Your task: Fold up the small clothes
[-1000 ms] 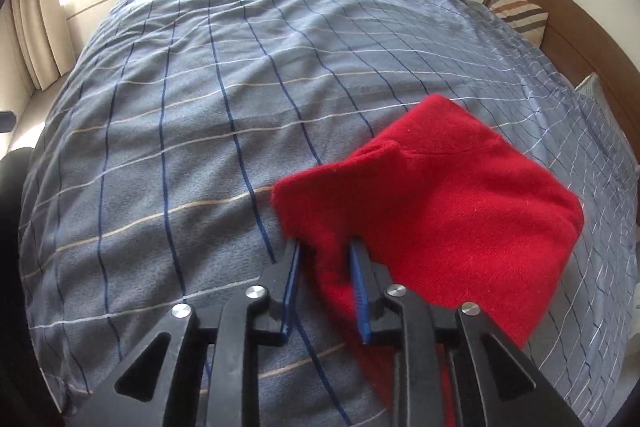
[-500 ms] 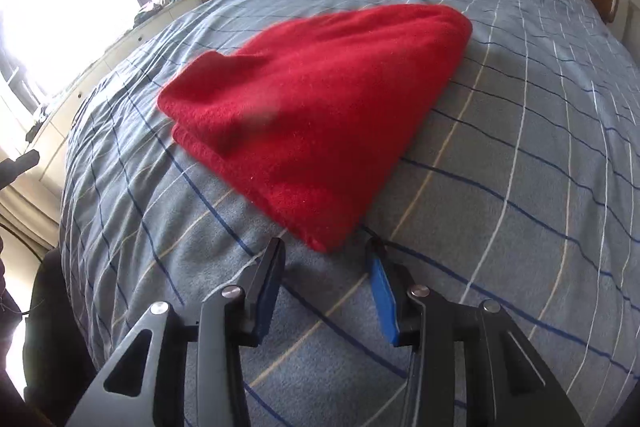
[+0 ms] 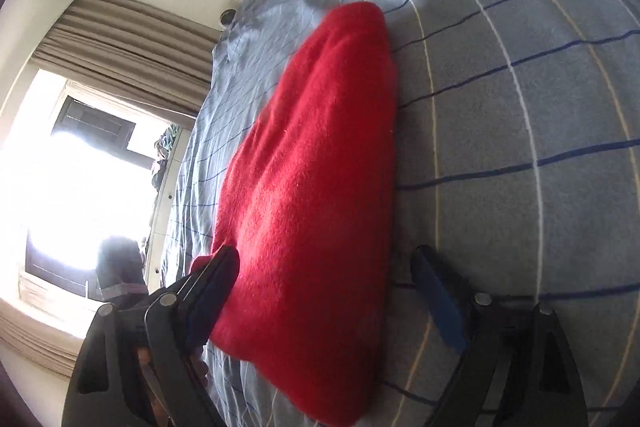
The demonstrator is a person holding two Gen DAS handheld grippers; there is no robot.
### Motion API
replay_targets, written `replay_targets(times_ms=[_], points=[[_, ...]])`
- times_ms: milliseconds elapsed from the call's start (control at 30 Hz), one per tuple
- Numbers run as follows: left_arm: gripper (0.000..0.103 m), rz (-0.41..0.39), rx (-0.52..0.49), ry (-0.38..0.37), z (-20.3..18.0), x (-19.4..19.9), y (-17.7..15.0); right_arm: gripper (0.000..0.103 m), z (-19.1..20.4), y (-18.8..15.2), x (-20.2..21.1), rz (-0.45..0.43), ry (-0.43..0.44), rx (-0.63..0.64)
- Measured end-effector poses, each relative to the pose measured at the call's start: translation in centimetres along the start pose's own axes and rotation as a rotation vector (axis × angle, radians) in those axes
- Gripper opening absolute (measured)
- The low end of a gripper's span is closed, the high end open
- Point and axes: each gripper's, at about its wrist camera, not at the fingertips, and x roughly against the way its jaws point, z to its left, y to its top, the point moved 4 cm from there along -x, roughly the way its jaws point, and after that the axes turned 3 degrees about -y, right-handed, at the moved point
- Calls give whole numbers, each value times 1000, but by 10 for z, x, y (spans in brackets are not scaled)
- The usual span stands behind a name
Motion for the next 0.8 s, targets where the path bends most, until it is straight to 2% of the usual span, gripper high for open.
replay_targets(times_ms=[33,67,100,133,167,233,300,400,533,633,667,700,733,800], points=[[98,-4,-18,-3,-2,1,-2,70,7,1,-7,-4,-27,38],[90,-3,-39,1,-4,0,-3,50,16,0,-13,-7,-70,102],[54,-2,-59,-14,-7,-1,-4,45,25,-1,-17,-19,-162,180],[27,12,-62,-68,-12,-2,-6,38,33,-2,-20,-44,-240,260],[27,8,-59,-62,-15,-2,-6,34,46,-6,-21,-71,-292,343],[21,-33,-99,-20,-23,5,-6,32,65,-14,-20,-127,-392,497],[20,-78,-126,-14,-31,20,-1,31,82,-18,-12,-182,-425,581],[20,-178,-154,-40,-43,58,17,31,103,-9,12,-259,-401,616],[21,-290,-190,-75,-63,103,47,31,142,20,48,-362,-356,648],[23,-311,-221,-85,-73,114,55,31,159,36,68,-404,-318,651],[26,-296,-218,-82,-73,107,55,32,158,39,70,-391,-306,638],[34,-267,-212,-72,-69,98,50,34,153,42,68,-361,-295,617],[47,-230,-207,-49,-65,83,44,40,144,43,62,-323,-290,588],[62,-174,-214,50,-52,58,21,61,113,37,44,-215,-330,527]])
